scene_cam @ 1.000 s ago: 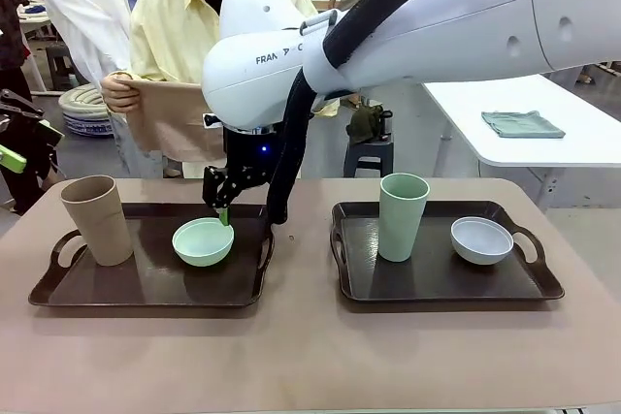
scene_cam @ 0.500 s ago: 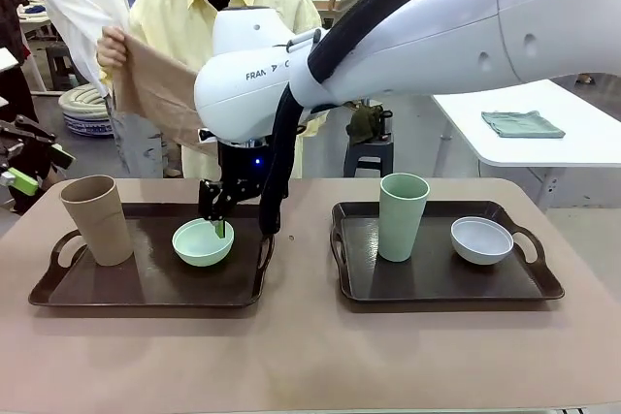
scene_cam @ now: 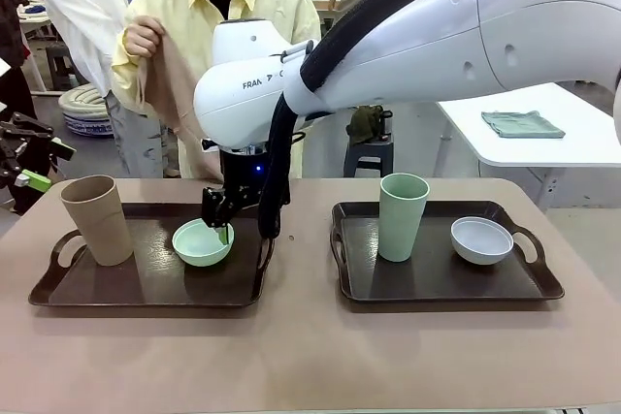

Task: Set up a tray with a mat and arrange the tableware.
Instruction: Pick up the Picnic Bowl and Reusable plastic cup from the Handle tray in front of the human's position and hold them in the air.

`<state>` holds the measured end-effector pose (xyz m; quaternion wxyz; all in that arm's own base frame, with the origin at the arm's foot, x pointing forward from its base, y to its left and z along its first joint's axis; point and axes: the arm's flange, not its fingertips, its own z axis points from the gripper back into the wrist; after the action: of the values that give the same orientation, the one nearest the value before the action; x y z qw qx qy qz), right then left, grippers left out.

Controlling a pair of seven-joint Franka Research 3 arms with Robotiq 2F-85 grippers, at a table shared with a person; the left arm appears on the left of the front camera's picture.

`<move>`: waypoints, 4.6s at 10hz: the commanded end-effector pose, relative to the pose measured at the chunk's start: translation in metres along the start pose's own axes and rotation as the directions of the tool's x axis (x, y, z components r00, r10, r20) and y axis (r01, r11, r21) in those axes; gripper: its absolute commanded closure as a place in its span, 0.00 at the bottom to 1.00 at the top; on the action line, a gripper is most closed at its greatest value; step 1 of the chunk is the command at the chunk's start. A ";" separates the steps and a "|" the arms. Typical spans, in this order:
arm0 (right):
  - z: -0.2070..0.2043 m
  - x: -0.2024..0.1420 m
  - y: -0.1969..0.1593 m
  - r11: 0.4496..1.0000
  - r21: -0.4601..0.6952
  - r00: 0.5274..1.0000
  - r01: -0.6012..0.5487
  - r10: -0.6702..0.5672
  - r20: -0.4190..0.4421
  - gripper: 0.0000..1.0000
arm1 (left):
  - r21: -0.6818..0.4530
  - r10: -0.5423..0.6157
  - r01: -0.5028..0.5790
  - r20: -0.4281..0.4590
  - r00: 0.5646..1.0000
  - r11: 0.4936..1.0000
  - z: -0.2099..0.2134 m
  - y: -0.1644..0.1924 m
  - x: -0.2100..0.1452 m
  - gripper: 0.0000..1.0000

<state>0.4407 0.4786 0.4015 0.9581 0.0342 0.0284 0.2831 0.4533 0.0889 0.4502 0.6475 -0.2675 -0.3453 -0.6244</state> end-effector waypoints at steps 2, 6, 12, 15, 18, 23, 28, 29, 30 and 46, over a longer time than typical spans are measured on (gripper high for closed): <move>-0.002 0.006 -0.001 1.000 -0.025 1.000 0.010 -0.010 -0.003 0.00 | 0.018 0.036 -0.035 -0.039 0.999 0.999 0.012 0.011 -0.017 0.00; -0.003 0.002 -0.004 1.000 -0.001 1.000 0.009 -0.009 -0.005 0.00 | 0.046 0.026 -0.025 -0.027 0.999 0.999 0.019 0.010 -0.016 0.00; -0.011 0.018 -0.002 0.999 0.008 0.999 0.050 -0.050 0.006 0.00 | -0.028 0.017 -0.018 -0.044 0.999 0.999 0.011 0.014 -0.030 0.00; -0.024 0.029 0.000 0.997 0.007 0.997 0.078 -0.078 0.002 0.00 | -0.071 0.052 -0.057 -0.072 0.996 0.996 -0.002 0.016 -0.061 0.00; -0.038 0.037 0.004 0.997 0.007 0.996 0.082 -0.082 0.024 0.00 | -0.061 0.044 -0.047 -0.043 0.998 0.997 -0.011 0.020 -0.077 0.00; -0.046 0.049 0.011 0.988 -0.057 0.985 0.143 -0.137 0.103 0.00 | -0.035 0.059 -0.058 0.049 0.997 0.998 -0.033 0.020 -0.082 0.00; -0.047 0.053 0.011 0.987 -0.040 0.978 0.158 -0.150 0.143 0.00 | -0.065 0.057 -0.052 0.067 0.996 0.996 -0.055 0.021 -0.089 0.00; -0.048 0.054 0.010 0.986 -0.036 0.977 0.160 -0.153 0.145 0.00 | -0.058 0.046 -0.041 0.088 0.995 0.997 -0.058 0.021 -0.090 0.00; -0.050 0.056 0.009 0.985 -0.033 0.976 0.167 -0.160 0.148 0.00 | -0.055 0.026 -0.020 0.117 0.993 0.998 -0.063 0.020 -0.090 0.00; -0.066 0.067 0.002 0.970 0.029 0.960 0.242 -0.243 0.140 1.00 | -0.079 -0.003 0.020 0.210 0.978 0.997 -0.109 0.021 -0.095 1.00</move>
<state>0.4945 0.5217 0.3285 0.9840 0.0600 -0.0435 0.1623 0.4889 0.0639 0.3106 0.6032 -0.3630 -0.3645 -0.6095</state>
